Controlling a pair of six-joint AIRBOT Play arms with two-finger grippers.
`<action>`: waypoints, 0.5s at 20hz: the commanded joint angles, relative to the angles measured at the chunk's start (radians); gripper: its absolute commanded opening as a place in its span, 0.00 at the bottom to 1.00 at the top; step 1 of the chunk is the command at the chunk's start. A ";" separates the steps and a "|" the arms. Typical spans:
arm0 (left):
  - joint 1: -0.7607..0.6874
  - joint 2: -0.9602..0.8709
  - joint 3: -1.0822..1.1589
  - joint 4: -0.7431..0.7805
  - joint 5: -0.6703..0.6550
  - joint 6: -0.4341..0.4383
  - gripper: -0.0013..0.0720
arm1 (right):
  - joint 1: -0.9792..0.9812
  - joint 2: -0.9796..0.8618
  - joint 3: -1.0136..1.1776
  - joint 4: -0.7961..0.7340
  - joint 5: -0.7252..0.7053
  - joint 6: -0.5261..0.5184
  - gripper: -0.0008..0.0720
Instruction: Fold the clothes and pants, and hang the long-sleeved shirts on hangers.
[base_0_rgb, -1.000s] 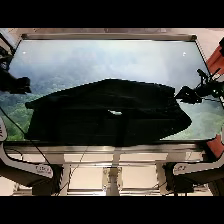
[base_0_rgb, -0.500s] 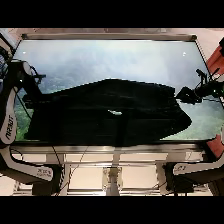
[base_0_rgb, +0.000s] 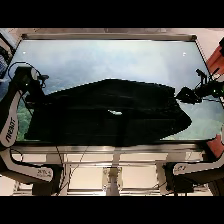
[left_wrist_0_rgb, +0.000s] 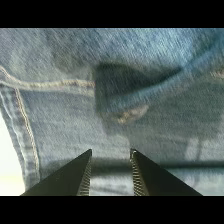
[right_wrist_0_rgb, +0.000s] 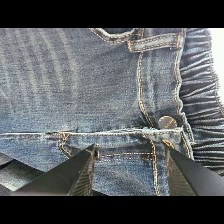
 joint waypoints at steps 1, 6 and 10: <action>-0.002 -0.018 -0.003 0.070 0.047 -0.030 0.41 | 0.001 0.000 0.000 0.003 0.003 0.000 0.67; -0.011 -0.053 -0.003 0.024 0.138 -0.033 0.41 | 0.001 0.000 0.000 0.005 0.026 0.000 0.67; -0.015 -0.101 -0.006 0.025 0.145 -0.034 0.24 | 0.001 0.000 0.000 0.006 0.029 0.001 0.67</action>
